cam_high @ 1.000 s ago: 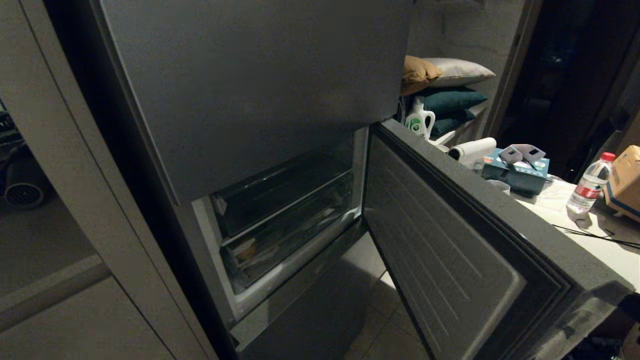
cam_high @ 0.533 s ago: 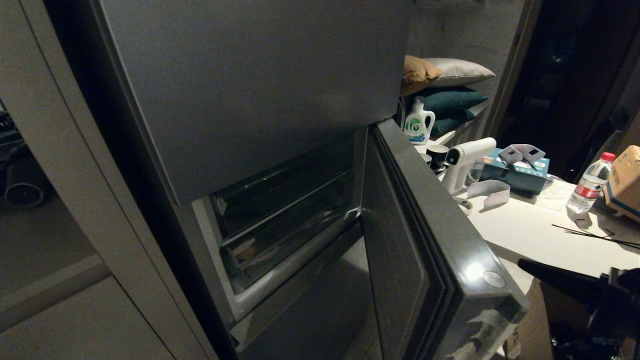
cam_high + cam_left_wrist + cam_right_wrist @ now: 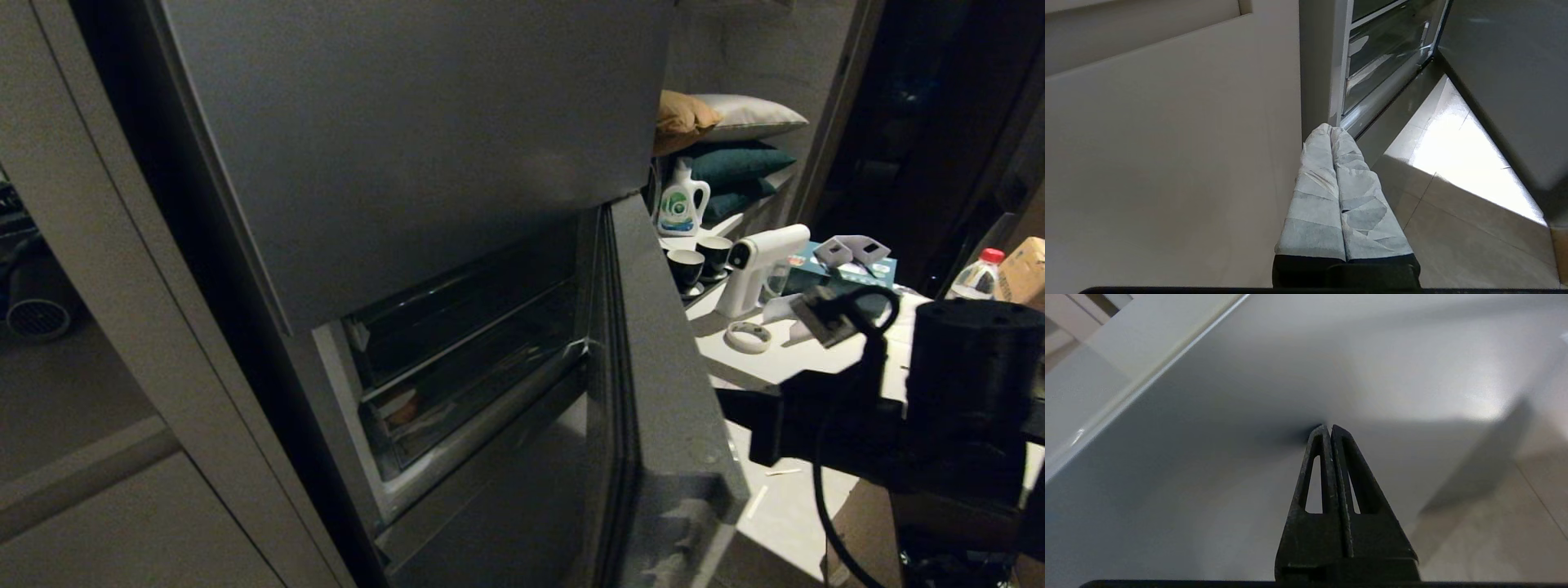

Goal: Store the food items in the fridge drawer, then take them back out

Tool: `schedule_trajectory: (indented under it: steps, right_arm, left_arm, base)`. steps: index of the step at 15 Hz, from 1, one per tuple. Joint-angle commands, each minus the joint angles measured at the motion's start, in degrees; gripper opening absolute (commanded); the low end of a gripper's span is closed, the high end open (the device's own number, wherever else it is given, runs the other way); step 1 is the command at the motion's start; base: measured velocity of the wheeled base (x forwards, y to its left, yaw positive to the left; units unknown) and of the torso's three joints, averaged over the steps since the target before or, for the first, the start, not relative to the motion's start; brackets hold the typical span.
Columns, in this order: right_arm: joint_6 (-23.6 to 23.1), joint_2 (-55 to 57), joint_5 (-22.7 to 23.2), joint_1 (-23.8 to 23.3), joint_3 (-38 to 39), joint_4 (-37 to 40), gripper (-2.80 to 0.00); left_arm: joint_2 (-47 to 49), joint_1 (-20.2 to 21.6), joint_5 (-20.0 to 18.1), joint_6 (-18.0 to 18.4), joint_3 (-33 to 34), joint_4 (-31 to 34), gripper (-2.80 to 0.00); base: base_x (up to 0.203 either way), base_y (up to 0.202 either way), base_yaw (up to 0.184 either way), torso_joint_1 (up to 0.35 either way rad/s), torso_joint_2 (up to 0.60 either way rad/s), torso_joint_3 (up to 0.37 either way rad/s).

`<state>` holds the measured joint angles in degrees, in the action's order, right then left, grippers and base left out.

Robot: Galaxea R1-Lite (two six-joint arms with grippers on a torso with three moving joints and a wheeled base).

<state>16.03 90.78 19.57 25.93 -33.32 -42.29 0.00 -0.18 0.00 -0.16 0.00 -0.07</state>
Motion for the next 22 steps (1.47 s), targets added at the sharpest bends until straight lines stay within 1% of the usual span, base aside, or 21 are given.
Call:
schedule_trajectory:
  steps: [1, 5, 6, 7, 8, 9, 11, 13, 15, 17, 18, 19, 21, 22]
  right_arm:
    - [0.0, 13.5, 0.3, 2.4, -9.5, -1.7, -2.80]
    - [0.1, 29.1, -0.1, 6.6, -30.0, -3.5, -2.80]
    - [0.1, 31.4, -0.9, 8.1, -34.0, -3.3, -2.80]
    - [0.1, 32.0, -2.1, 9.1, -35.6, -2.9, -2.80]
    - [0.0, 30.9, -3.3, 9.6, -34.9, -2.6, -2.80]
    - [-0.2, 27.7, -4.2, 9.8, -32.2, -2.4, -2.80]
    - [-1.6, 17.6, -5.9, 10.0, -25.0, -2.2, -2.80]
    - [-5.6, 5.3, -9.7, 10.3, -15.6, -2.0, -2.80]
    - [-9.5, -6.5, -15.3, 10.7, -6.6, -1.9, -2.80]
    - [-12.8, -19.8, -23.5, 10.7, 1.4, -1.3, -2.80]
    - [-14.2, -25.8, -26.8, 10.1, 5.3, -0.7, -2.80]
    - [-15.7, -31.6, -29.3, 8.3, 9.7, -0.1, -2.80]
    - [-18.2, -43.0, -32.3, 2.3, 16.3, 2.0, -2.80]
    - [-19.1, -48.5, -33.0, -2.9, 19.2, 4.2, -2.80]
  left_arm:
    - [0.1, 0.0, 0.0, 0.0, 0.0, 0.0, -2.80]
    - [0.1, 0.0, 0.0, 0.0, 0.0, 0.0, -2.80]
    - [0.1, 0.0, 0.0, 0.0, 0.0, 0.0, -2.80]
    - [0.1, 0.0, 0.0, 0.0, 0.0, -0.1, -2.80]
    - [0.1, 0.0, 0.0, 0.0, 0.0, -0.1, -2.80]
    - [0.1, 0.0, 0.0, 0.0, 0.0, 0.0, -2.80]
    - [0.1, 0.0, 0.0, 0.0, 0.0, 0.0, -2.80]
    - [0.1, 0.0, 0.0, 0.0, 0.0, 0.0, -2.80]
    - [0.1, 0.0, 0.0, 0.0, 0.0, 0.0, -2.80]
    - [0.1, 0.0, 0.0, 0.0, 0.0, 0.0, -2.80]
    - [0.1, 0.0, 0.0, 0.0, 0.0, 0.0, -2.80]
    - [0.1, 0.0, 0.0, 0.0, 0.0, 0.0, -2.80]
    - [0.1, 0.0, 0.0, 0.0, 0.0, 0.0, -2.80]
    - [0.1, 0.0, 0.0, 0.0, 0.0, 0.0, -2.80]
  base:
    - [0.000, 0.000, 0.000, 0.000, 0.00, 0.000]
    - [0.000, 0.000, 0.000, 0.000, 0.00, 0.000]
    - [0.000, 0.000, 0.000, 0.000, 0.00, 0.000]
    - [0.000, 0.000, 0.000, 0.000, 0.00, 0.000]
    - [0.000, 0.000, 0.000, 0.000, 0.00, 0.000]
    - [0.000, 0.000, 0.000, 0.000, 0.00, 0.000]
    - [0.000, 0.000, 0.000, 0.000, 0.00, 0.000]
    - [0.000, 0.000, 0.000, 0.000, 0.00, 0.000]
    - [0.000, 0.000, 0.000, 0.000, 0.00, 0.000]
    - [0.000, 0.000, 0.000, 0.000, 0.00, 0.000]
    - [0.000, 0.000, 0.000, 0.000, 0.00, 0.000]
    - [0.000, 0.000, 0.000, 0.000, 0.00, 0.000]
    - [0.000, 0.000, 0.000, 0.000, 0.00, 0.000]
    - [0.000, 0.000, 0.000, 0.000, 0.00, 0.000]
